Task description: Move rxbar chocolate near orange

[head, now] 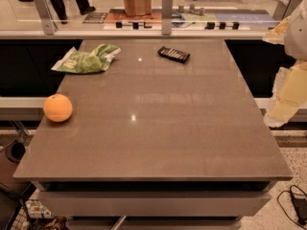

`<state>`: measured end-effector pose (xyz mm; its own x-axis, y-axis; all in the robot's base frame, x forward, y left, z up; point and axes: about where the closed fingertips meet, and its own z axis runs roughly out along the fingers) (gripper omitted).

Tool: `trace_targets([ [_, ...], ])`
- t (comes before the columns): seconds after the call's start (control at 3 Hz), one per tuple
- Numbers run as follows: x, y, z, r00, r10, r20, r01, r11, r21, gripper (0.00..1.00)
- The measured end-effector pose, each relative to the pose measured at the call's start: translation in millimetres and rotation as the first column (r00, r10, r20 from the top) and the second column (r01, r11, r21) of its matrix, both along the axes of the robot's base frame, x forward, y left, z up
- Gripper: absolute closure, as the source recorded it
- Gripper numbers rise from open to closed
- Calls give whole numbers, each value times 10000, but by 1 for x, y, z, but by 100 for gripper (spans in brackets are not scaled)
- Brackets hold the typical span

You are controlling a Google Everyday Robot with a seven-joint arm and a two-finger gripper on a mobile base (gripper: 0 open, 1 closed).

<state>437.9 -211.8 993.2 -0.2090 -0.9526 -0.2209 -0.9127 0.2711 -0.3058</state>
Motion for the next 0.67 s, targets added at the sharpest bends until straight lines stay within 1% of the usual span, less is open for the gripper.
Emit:
trace_targets([
  [0.33, 0, 0, 0, 10000, 0, 3, 0, 10000, 1, 0],
  [0.67, 15, 0, 8, 9994, 100, 322, -114, 9989, 454, 0],
])
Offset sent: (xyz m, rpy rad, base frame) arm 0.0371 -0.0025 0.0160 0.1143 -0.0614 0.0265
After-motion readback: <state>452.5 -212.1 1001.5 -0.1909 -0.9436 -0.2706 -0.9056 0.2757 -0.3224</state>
